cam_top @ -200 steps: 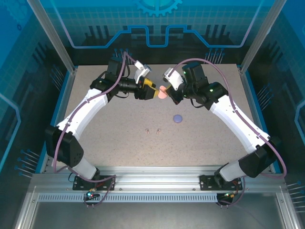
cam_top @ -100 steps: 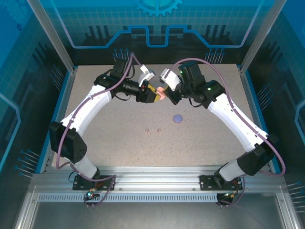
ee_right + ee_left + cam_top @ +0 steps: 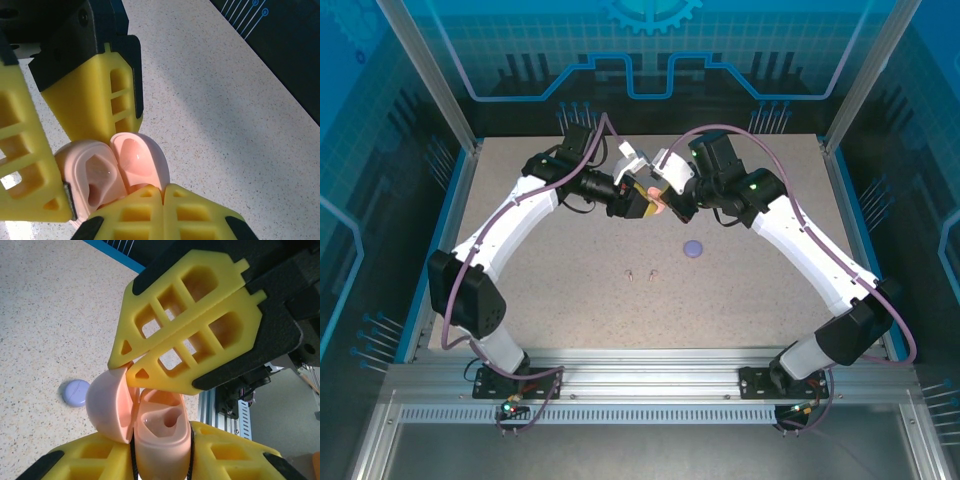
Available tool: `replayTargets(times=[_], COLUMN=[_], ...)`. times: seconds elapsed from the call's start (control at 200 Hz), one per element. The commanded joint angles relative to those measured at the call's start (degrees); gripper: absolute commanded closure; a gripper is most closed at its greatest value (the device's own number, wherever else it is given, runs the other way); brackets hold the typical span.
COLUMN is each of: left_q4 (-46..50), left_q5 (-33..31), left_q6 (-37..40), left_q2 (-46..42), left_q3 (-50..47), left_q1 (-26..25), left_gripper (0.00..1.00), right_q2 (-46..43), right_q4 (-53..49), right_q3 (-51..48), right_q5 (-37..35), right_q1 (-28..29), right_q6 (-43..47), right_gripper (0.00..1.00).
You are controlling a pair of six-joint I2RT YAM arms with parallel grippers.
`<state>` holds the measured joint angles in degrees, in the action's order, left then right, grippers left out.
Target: Insert the wireless bluetooth earbuds into the charging case
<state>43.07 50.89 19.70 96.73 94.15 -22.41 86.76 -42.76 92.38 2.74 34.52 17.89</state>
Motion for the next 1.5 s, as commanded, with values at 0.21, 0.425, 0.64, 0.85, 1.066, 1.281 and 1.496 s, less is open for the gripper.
replayTargets(times=[0.21,0.425,0.64,0.85,1.066,1.281,1.496], left_q4=[-1.5,-4.0,-7.8,-11.2,-13.2,-14.3,-17.4], left_q5=[4.5,6.7,8.2,9.3,9.5,9.4,9.4], left_q6=[-0.1,-1.6,-3.7,-5.6,-6.5,-7.0,-8.5], left_q2=[0.3,-0.3,-1.0,-1.3,-1.8,-2.0,-2.8], left_q3=[0.8,-0.8,-2.5,-3.9,-5.0,-5.5,-7.2], left_q1=[-0.4,-0.3,-0.3,-0.3,-0.3,-0.3,-0.3], left_gripper=[0.74,0.74,0.74,0.76,0.67,0.75,0.93], right_q2=[0.5,0.3,0.3,-0.2,-0.3,-0.2,-0.3], right_q4=[-0.3,0.4,0.7,0.8,0.8,0.9,0.9], right_q3=[1.4,1.2,1.2,1.0,1.1,1.2,1.4], right_q5=[-0.8,-0.3,0.3,0.7,0.9,0.9,0.8], right_q1=[0.9,0.8,0.8,0.7,0.6,0.5,0.4], right_q6=[0.2,-0.5,-0.9,-1.1,-1.1,-1.2,-1.5], right_gripper=[1.00,1.00,1.00,1.00,1.00,1.00,1.00])
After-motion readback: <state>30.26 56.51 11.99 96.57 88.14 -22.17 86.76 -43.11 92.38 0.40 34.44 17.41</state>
